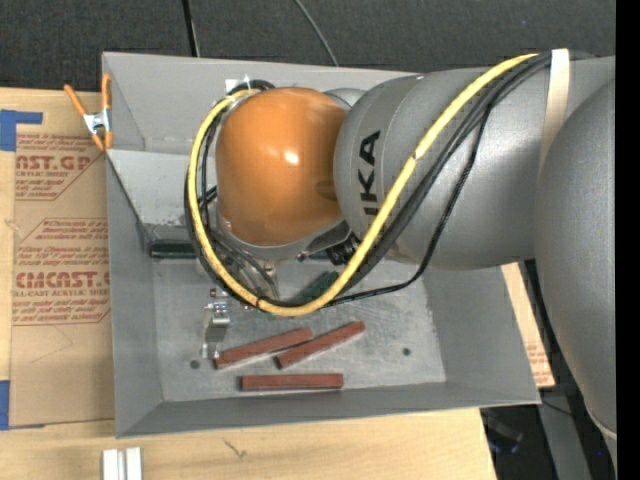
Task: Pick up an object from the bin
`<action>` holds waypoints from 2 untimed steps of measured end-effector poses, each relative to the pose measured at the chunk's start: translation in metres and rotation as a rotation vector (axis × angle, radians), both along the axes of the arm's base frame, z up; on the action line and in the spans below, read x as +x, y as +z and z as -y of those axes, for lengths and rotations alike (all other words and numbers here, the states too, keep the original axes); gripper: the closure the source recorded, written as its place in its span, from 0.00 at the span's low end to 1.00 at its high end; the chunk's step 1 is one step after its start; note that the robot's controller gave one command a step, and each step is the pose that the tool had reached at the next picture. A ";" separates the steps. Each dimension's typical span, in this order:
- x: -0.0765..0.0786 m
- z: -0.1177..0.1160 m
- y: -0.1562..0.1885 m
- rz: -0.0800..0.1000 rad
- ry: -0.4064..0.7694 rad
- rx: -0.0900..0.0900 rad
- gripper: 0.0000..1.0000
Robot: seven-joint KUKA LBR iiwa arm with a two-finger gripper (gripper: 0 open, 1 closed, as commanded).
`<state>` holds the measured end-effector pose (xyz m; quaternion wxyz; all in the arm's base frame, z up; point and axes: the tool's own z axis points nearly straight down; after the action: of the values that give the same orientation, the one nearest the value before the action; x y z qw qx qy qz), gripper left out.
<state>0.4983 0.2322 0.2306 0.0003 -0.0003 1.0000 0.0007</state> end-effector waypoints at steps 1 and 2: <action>0.006 0.018 -0.039 0.006 0.065 0.002 0.00; 0.008 0.089 -0.072 0.000 0.243 -0.001 0.00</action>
Offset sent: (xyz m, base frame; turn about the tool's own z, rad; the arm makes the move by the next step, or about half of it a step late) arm 0.0091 -0.0969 -0.0758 -0.2415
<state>0.5060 0.1432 0.1585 0.0004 -0.1217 0.9926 0.0003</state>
